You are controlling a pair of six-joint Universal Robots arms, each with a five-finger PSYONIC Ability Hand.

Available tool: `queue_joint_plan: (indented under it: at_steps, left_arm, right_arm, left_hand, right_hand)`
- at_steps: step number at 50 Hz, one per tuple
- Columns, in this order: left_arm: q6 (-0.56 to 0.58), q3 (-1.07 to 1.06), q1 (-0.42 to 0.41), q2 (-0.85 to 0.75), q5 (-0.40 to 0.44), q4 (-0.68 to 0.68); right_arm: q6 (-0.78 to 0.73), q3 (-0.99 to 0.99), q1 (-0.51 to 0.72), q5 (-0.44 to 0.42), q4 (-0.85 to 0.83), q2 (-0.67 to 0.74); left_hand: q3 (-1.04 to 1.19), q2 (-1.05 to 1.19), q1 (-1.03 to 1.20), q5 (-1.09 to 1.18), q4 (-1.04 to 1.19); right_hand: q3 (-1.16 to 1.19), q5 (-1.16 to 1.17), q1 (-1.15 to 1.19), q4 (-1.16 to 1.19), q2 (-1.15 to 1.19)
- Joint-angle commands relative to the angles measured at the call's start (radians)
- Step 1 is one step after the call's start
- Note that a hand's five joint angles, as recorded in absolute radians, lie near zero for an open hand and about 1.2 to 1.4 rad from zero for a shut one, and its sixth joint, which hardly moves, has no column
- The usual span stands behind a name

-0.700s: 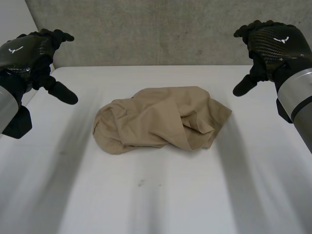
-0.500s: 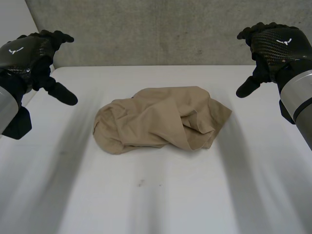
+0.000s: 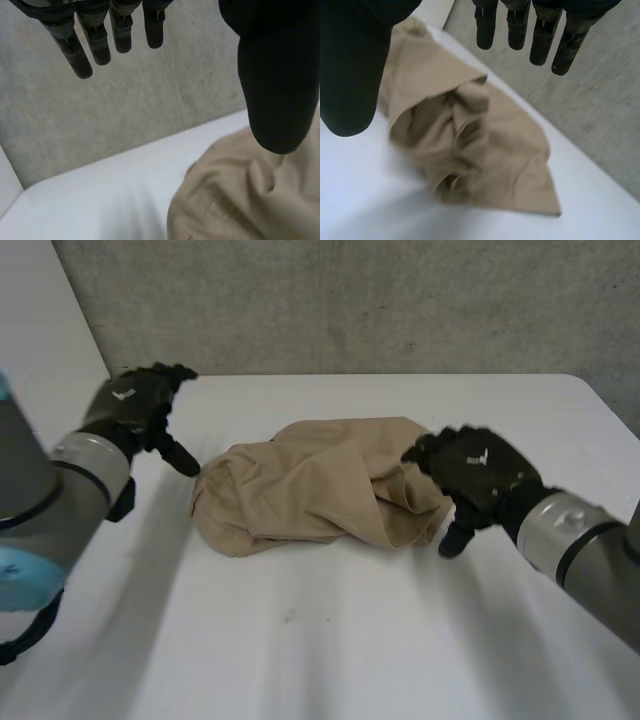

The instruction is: Fold the shorts.

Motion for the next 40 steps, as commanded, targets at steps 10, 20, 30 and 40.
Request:
queue_joint_plan:
  at_steps: [10,20,30,40]
  left_arm:
    - [0.094,0.303,0.011,-0.483,0.014,0.028]
    - [0.177,0.412,0.014,-0.539,-0.101,0.012]
    - [0.272,0.444,0.106,-0.329,-0.345,0.254]
    - [0.258,0.443,0.046,-0.198,-0.132,0.417]
  right_arm:
    - [-0.013,0.101,-0.044,0.005,-0.124,0.084]
    - [-0.016,0.104,-0.052,0.006,-0.141,0.103]
    - [-0.015,0.105,-0.061,0.006,-0.141,0.100]
    - [-0.015,0.116,-0.058,0.006,-0.143,0.098]
  left_hand:
    - [0.249,0.260,0.267,0.241,0.257]
    - [1.183,1.193,1.201,1.174,1.191]
    - [1.183,1.193,1.201,1.174,1.191]
    - [1.183,1.193,1.201,1.174,1.191]
  right_hand:
    - [-0.041,-0.070,-0.027,-0.063,-0.047]
    - [-0.041,-0.070,-0.027,-0.063,-0.047]
    - [-0.041,-0.070,-0.027,-0.063,-0.047]
    - [-0.041,-0.070,-0.027,-0.063,-0.047]
